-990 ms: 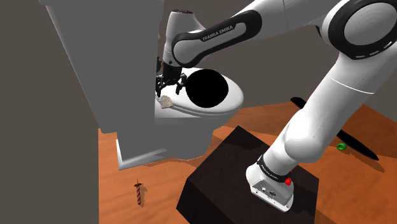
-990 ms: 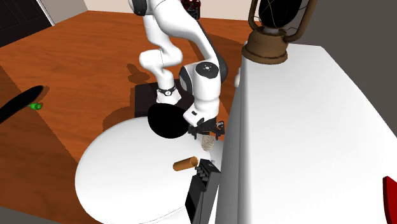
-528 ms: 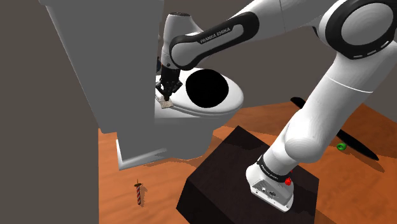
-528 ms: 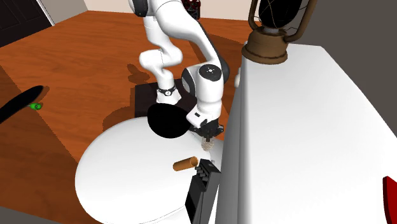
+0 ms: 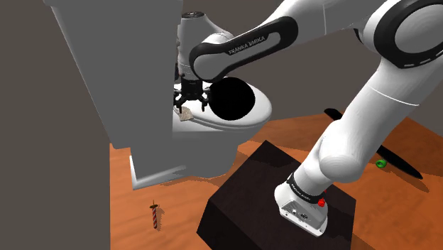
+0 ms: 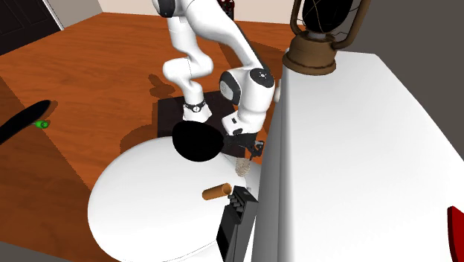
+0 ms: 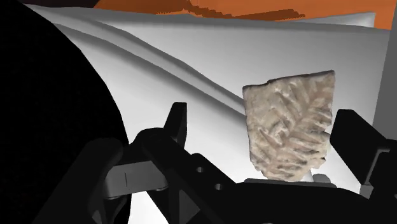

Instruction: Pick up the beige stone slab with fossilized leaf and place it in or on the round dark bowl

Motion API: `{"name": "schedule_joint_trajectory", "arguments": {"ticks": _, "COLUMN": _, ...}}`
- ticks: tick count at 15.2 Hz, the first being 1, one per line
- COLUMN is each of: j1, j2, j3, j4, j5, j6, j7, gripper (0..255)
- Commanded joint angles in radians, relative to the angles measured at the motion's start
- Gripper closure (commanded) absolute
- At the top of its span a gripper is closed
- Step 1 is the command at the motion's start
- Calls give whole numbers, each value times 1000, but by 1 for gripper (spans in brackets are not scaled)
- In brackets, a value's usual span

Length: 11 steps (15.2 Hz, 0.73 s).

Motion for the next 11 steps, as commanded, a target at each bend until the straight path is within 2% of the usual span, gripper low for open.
{"name": "schedule_joint_trajectory", "arguments": {"ticks": 1, "j1": 14, "j2": 9, "j3": 10, "j4": 2, "j5": -27, "j6": 71, "j7": 102, "gripper": 0}}
{"name": "schedule_joint_trajectory", "arguments": {"ticks": 6, "j1": 13, "j2": 51, "j3": 1, "j4": -27, "j5": -49, "j6": 141, "j7": 116, "gripper": 0}}
{"name": "schedule_joint_trajectory", "arguments": {"ticks": 11, "j1": 17, "j2": 51, "j3": -3, "j4": -27, "j5": -49, "j6": 141, "j7": 116, "gripper": 0}}
